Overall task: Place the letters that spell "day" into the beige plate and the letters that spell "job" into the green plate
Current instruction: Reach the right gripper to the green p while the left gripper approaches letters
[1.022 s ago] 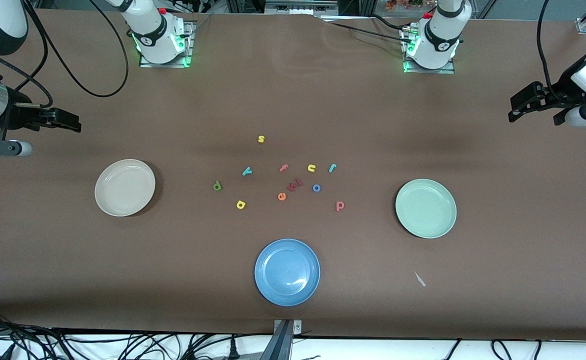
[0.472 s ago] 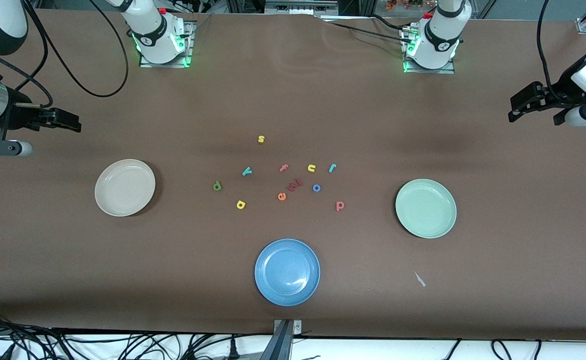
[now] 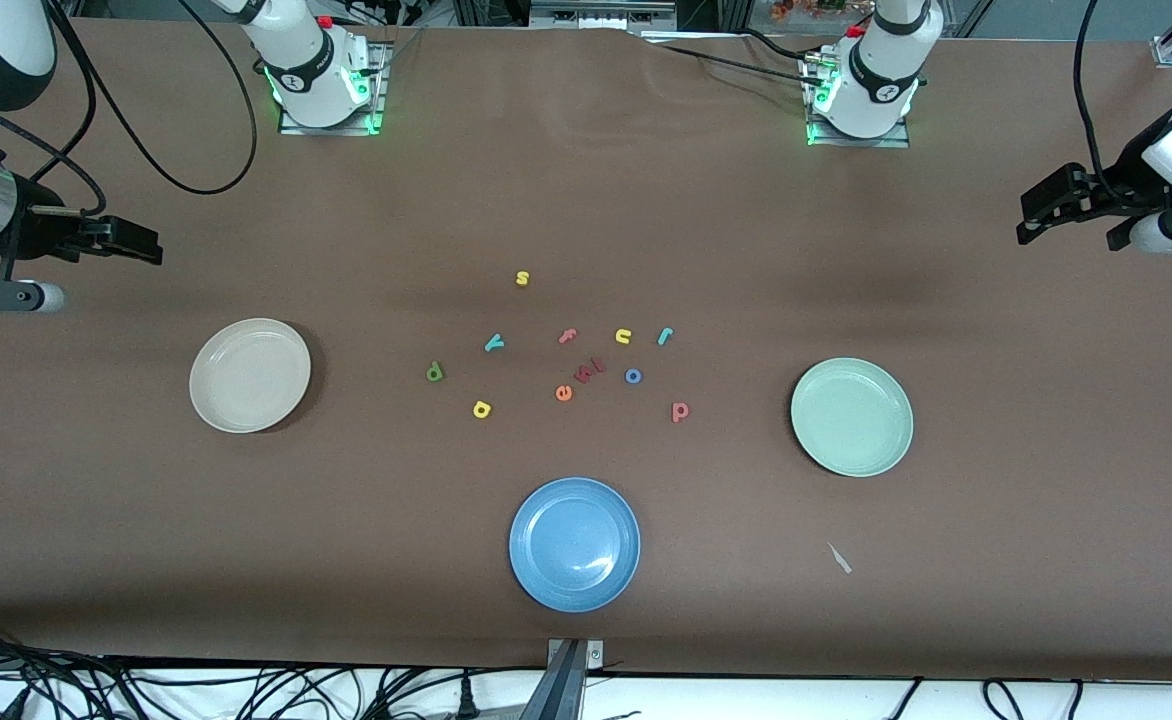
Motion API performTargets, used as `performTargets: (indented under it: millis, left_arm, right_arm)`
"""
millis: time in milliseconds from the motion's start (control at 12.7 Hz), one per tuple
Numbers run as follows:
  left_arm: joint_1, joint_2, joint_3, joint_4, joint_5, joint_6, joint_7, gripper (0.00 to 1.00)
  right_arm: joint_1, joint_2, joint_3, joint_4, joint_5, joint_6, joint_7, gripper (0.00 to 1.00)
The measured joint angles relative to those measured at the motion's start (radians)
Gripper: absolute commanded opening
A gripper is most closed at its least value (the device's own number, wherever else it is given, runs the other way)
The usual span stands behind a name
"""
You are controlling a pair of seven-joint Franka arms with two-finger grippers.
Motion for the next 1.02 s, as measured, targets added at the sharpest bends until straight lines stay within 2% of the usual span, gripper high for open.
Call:
performTargets:
  millis: [472,786,1022]
  left_arm:
    - [0.000,0.000,0.000,0.000,0.000,0.000,0.000,1.00]
    - [0.000,0.000,0.000,0.000,0.000,0.000,0.000,1.00]
    - [-0.006,0.006,-0.005,0.000,0.000,-0.005,0.001,1.00]
  right_arm:
    - [0.021,0.065,0.005,0.000,0.000,0.009,0.000,1.00]
    - [0.093,0.138,0.008,-0.010,0.011,0.099,0.074,1.00]
    - [0.142,0.178,0.009,-0.064,0.056,0.214,0.141,1.00]
